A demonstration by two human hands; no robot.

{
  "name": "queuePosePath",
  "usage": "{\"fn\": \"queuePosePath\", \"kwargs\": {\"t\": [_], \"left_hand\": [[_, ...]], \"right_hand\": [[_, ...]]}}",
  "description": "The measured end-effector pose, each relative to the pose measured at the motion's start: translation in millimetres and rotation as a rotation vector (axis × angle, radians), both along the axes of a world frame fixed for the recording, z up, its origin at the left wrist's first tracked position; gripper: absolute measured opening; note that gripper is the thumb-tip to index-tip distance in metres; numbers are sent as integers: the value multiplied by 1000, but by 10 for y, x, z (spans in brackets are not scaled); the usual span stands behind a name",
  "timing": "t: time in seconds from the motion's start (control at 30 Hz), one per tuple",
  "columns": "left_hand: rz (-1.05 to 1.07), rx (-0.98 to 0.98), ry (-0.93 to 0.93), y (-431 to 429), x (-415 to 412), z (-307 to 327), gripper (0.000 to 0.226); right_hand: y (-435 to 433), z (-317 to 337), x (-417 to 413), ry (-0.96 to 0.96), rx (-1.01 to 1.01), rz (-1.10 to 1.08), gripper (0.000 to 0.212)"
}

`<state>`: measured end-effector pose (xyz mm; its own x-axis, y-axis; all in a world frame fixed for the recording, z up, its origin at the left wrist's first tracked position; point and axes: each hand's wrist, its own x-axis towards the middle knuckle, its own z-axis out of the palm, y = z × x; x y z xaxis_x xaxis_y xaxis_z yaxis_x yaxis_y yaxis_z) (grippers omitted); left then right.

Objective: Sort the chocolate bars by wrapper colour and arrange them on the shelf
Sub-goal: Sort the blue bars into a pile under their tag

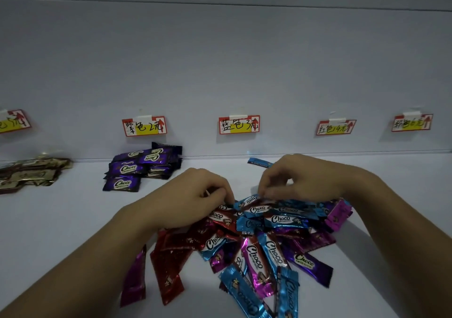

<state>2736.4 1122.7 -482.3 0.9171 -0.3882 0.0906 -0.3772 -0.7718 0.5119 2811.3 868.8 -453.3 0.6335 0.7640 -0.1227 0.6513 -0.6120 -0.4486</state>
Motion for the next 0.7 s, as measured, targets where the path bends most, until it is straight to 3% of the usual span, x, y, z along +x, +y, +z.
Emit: {"fn": "queuePosePath", "kwargs": {"t": [0.1, 0.23, 0.33, 0.53, 0.6, 0.7], "left_hand": [[118, -20, -94, -54, 22, -36, 17], [172, 128, 25, -178, -8, -39, 48], [187, 123, 82, -231, -3, -8, 50], [234, -133, 112, -194, -25, 14, 22], [256, -153, 49, -186, -23, 34, 9], [304, -169, 15, -173, -9, 75, 9]], "right_hand": [[82, -98, 18, -59, -31, -24, 26], [128, -116, -10, -73, -105, 19, 15], [117, -102, -19, -46, -112, 7, 10], [28, -113, 63, -38, 38, -56, 14], [5, -116, 93, -72, 127, -92, 15], [-19, -117, 137, -137, 255, -154, 16]]}}
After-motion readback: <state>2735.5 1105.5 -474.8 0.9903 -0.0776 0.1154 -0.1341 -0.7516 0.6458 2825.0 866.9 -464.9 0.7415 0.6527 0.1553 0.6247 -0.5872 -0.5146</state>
